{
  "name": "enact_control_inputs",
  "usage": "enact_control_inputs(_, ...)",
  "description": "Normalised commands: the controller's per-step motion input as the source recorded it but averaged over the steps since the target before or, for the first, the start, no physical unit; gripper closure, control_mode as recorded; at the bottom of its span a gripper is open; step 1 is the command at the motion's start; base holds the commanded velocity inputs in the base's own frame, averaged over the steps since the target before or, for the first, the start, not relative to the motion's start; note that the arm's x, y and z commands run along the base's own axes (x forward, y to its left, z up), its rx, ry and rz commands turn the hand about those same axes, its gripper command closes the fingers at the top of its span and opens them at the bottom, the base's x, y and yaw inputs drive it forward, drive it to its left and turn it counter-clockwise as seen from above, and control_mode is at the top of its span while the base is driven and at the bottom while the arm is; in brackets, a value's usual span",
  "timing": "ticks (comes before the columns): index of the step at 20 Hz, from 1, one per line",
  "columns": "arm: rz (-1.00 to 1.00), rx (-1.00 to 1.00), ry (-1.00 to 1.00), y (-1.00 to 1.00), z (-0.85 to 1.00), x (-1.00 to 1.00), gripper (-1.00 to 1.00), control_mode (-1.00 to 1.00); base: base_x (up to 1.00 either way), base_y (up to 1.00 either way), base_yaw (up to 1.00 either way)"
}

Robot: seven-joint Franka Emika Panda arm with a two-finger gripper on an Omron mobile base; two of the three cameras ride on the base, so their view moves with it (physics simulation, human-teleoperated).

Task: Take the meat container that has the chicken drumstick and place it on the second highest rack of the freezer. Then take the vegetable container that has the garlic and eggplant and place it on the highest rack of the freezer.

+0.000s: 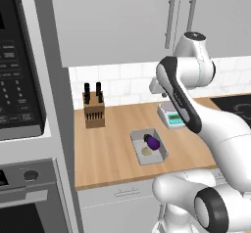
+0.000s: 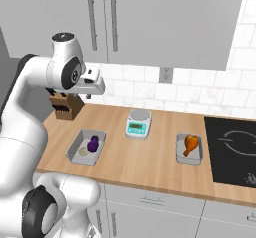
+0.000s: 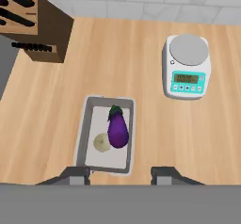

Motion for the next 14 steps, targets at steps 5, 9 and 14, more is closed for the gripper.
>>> enact_control_inputs(5,0.01,0.00,0.00,0.27,-0.03,0.00,-1.00,-1.00,0.00,0.00,0.00)
enact_control_inputs(9,0.06,-0.01,0.05,0.62,-0.24,0.00,-1.00,-1.00,0.00,0.00,0.00)
enact_control_inputs(14,0.08,-0.08,0.18,0.53,-0.48,-0.04,-1.00,-1.00,0.00,0.00,0.00)
